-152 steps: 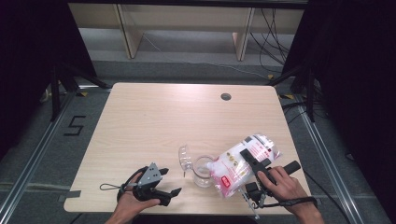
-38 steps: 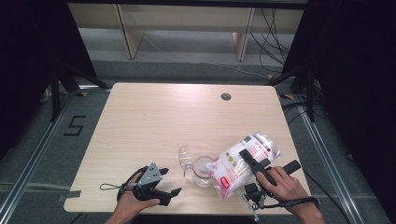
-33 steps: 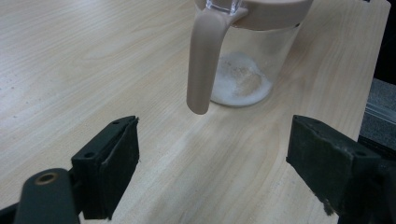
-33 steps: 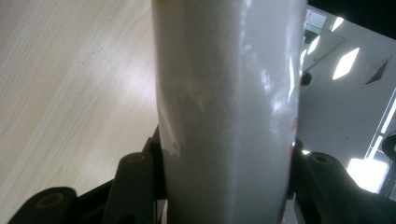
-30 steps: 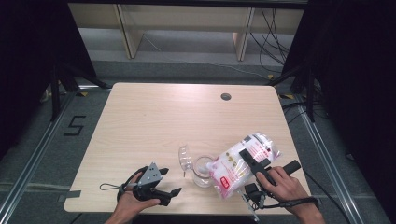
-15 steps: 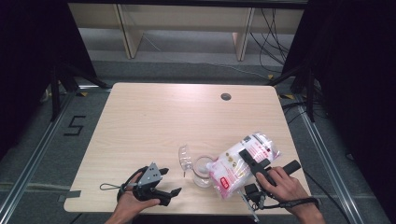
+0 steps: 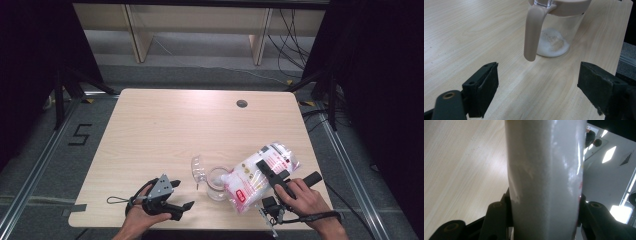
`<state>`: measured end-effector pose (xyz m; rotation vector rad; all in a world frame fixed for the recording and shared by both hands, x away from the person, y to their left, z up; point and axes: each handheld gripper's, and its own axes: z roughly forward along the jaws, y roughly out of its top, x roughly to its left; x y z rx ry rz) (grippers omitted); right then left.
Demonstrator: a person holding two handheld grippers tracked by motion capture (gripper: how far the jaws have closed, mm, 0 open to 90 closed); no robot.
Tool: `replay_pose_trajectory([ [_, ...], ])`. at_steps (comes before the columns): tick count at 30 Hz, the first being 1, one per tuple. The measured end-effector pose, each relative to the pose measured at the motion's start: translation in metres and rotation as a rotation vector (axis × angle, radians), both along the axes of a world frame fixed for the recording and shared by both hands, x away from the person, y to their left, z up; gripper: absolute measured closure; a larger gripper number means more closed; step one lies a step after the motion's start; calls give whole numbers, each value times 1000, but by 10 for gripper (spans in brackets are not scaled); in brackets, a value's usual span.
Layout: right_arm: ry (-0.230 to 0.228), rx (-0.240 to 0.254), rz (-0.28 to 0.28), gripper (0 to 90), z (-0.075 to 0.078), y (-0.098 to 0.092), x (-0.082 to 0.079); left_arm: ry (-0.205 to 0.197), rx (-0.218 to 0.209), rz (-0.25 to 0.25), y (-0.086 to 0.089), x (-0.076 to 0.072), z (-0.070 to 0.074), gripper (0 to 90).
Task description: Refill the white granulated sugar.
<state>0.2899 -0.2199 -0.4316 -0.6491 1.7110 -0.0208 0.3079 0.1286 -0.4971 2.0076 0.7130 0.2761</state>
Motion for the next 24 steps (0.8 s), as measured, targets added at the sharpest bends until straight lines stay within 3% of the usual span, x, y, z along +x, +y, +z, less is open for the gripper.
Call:
replay_pose_trajectory([
  [2,-11,-24,26,565,2,2,1,-2,6,0,0,0,0,165],
  [6,-15,-16,41,567,1,1,2,-2,7,0,0,0,0,165],
  [7,-2,5,14,567,0,0,1,-2,7,0,0,0,0,165],
  [24,3,-5,3,572,0,-1,1,-3,10,-1,1,0,0,165],
])
